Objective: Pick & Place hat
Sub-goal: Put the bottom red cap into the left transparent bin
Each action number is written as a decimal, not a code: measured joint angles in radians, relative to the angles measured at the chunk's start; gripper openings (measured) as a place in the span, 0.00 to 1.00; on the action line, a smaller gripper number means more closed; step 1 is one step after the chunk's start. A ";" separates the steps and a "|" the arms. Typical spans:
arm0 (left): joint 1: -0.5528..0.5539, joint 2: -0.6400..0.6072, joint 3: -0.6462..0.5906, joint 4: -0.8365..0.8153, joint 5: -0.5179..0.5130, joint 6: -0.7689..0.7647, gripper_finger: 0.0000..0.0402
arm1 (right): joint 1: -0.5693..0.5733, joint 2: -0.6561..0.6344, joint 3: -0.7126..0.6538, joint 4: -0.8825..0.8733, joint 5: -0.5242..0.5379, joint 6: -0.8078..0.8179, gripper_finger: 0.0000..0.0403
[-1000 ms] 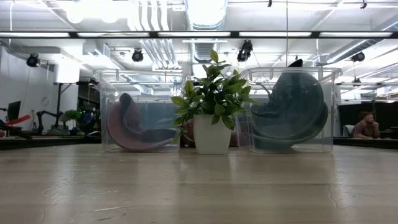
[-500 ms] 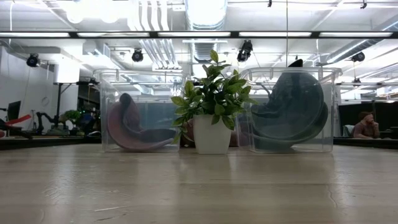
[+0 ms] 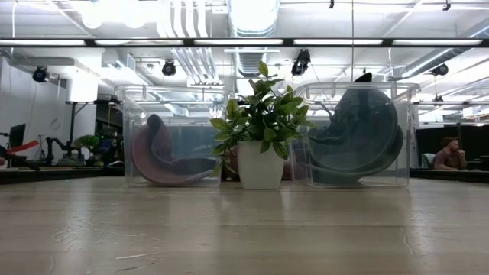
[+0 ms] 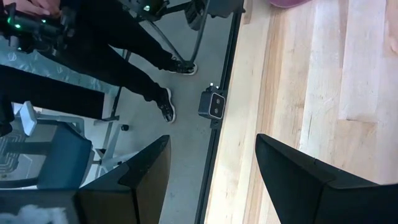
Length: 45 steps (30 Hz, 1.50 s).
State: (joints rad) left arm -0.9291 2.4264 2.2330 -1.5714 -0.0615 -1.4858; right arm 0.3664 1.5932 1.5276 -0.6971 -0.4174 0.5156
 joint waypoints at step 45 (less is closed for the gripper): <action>0.025 -0.078 -0.101 0.001 0.027 -0.110 0.42 | 0.000 0.000 0.000 0.000 0.000 0.000 0.57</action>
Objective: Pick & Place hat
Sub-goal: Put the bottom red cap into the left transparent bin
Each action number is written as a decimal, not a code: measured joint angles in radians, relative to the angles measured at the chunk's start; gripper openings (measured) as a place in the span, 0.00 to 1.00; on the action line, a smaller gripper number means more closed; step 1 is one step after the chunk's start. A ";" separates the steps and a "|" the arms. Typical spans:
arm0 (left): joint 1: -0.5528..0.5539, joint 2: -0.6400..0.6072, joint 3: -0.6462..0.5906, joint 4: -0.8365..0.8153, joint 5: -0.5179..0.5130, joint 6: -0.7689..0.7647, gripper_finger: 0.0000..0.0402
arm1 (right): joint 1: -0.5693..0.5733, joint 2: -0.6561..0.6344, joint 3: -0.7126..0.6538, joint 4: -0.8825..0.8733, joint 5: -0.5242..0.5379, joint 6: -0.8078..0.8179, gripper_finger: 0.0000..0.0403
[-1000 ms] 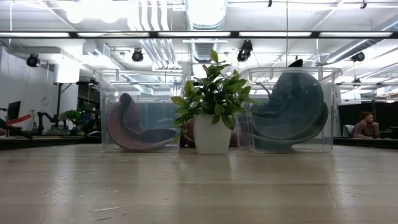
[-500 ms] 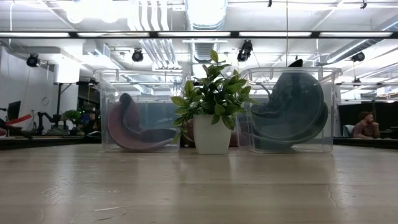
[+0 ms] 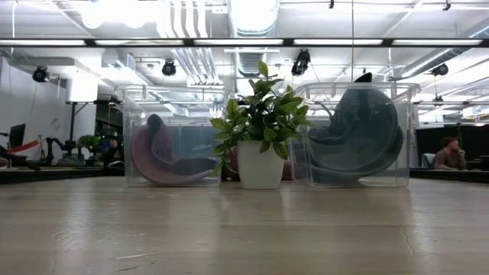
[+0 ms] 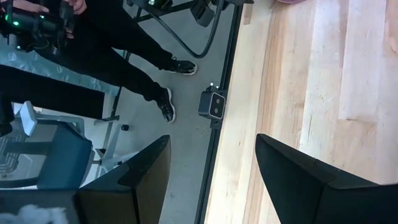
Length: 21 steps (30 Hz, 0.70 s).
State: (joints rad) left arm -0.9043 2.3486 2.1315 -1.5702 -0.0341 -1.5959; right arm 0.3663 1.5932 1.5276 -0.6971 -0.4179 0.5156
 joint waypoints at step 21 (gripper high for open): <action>0.000 0.000 -0.137 -0.004 0.052 -0.100 0.75 | 0.000 0.000 0.000 0.000 0.000 0.000 0.57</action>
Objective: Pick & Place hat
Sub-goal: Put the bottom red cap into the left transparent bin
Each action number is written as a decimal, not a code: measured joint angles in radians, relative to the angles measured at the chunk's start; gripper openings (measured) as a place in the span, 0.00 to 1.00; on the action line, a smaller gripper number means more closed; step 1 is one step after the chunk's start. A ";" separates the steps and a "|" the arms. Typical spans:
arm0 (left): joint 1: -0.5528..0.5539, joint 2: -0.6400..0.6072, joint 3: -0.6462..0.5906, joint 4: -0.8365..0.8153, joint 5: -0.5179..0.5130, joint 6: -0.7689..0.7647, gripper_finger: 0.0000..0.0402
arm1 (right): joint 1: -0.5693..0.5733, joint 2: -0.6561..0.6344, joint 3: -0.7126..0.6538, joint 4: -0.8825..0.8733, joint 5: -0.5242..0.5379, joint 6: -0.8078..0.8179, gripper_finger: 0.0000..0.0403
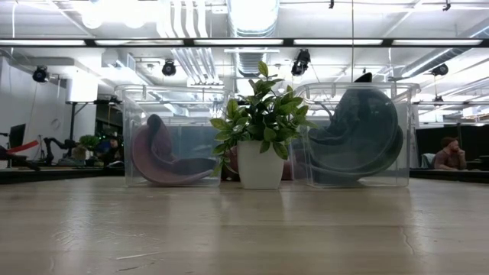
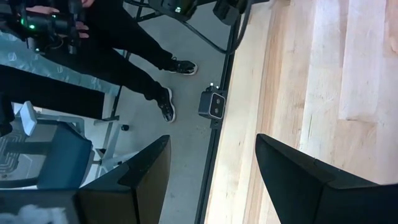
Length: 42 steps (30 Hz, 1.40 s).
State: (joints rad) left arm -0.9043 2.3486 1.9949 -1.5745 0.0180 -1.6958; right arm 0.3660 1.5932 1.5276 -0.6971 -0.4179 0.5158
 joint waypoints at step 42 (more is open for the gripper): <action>-0.055 -0.188 -0.112 0.005 0.143 -0.094 0.72 | 0.000 0.000 0.000 0.000 0.000 0.000 0.57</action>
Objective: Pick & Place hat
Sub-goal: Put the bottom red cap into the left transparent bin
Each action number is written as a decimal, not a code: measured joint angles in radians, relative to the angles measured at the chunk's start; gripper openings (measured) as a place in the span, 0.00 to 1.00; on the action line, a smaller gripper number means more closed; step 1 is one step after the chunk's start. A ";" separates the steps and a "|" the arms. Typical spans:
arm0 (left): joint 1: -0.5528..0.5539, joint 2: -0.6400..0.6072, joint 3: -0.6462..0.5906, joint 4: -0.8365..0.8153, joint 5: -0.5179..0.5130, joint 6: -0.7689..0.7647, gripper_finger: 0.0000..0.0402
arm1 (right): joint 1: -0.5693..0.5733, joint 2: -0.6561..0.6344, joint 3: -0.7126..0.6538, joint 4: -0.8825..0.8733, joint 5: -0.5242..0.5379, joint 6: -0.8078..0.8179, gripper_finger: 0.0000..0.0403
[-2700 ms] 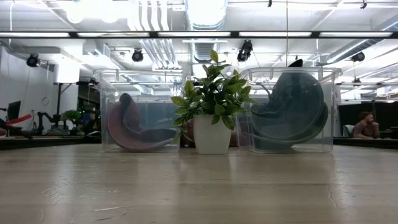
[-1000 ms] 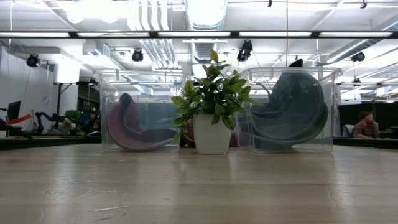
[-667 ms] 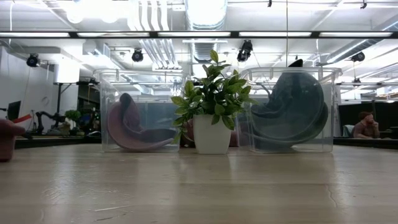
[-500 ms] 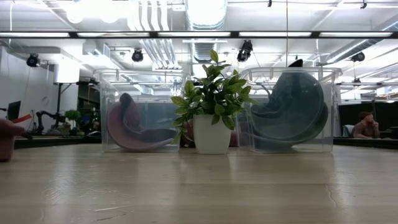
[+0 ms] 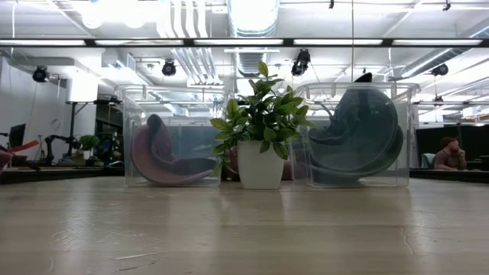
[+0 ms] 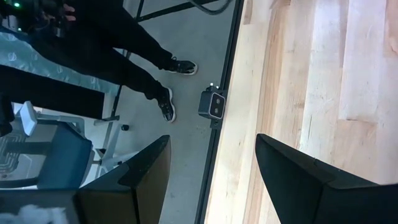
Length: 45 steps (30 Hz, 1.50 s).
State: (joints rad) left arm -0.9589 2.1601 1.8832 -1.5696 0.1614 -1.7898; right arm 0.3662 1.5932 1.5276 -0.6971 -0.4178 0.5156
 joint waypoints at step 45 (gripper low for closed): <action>-0.082 0.097 -0.199 -0.011 -0.082 -0.037 0.27 | 0.000 0.000 0.000 0.000 0.000 0.000 0.57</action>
State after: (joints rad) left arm -1.0405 2.2570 1.6839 -1.5809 0.0795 -1.8268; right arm 0.3660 1.5932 1.5276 -0.6973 -0.4176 0.5157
